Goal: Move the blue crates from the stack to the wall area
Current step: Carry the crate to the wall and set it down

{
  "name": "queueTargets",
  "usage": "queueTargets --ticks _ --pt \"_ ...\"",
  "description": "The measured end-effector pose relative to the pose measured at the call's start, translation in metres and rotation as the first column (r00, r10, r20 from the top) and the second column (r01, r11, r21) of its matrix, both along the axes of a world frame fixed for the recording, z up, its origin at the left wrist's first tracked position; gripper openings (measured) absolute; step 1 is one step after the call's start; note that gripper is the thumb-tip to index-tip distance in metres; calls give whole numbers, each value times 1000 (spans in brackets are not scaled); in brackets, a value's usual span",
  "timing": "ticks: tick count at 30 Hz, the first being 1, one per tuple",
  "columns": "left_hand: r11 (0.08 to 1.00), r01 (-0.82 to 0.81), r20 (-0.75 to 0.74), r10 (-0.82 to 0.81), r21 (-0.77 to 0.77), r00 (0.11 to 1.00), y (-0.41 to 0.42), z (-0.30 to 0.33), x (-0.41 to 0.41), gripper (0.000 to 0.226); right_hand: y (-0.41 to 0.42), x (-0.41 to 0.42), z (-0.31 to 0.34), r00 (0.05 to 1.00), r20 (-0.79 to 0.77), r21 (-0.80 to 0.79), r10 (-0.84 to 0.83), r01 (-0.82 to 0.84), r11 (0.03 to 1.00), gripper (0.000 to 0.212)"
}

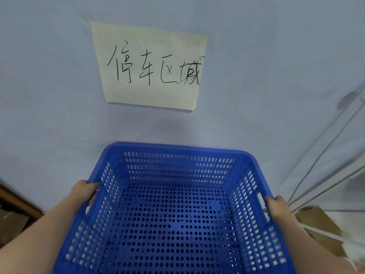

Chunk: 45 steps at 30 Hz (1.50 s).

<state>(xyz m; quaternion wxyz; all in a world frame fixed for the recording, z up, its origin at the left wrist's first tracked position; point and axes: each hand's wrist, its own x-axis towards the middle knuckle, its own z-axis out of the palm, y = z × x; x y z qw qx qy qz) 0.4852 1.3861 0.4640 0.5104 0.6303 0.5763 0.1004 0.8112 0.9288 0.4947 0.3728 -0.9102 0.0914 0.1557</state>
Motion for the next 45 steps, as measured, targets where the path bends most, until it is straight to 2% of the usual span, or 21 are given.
queueTargets --ticks 4,11,16,21,24,27,33,39,45 --pt "999 24 -41 -22 42 999 -3 3 -3 24 -6 10 -15 997 -71 -8 38 -38 999 29" --pt "998 47 -81 -44 30 996 -11 17 0 20 -31 51 -64 986 -140 -118 92 -109 987 35" --pt "998 47 -74 -44 48 996 -7 23 4 19 -19 29 -33 990 -92 -148 107 -120 982 27" --pt "997 27 -86 -20 74 996 -8 13 0 20 -15 27 -34 988 -83 -164 128 -141 976 24" --pt "996 32 -84 -25 78 996 -10 8 -2 20 -13 27 -29 985 -99 -134 143 -155 979 11" --pt "995 39 -88 -31 92 996 -8 6 -1 19 -14 31 -29 980 -112 -161 166 -182 970 15" --pt "994 32 -97 -22 102 995 -7 4 0 22 -13 39 -31 973 -150 -63 176 -187 980 10" --pt "994 24 -106 -12 104 994 -8 6 5 20 -12 42 -37 980 -125 -30 152 -157 987 18" --pt "992 -3 -145 22 127 989 -4 11 18 15 -6 50 -35 986 -90 43 139 -135 990 15"
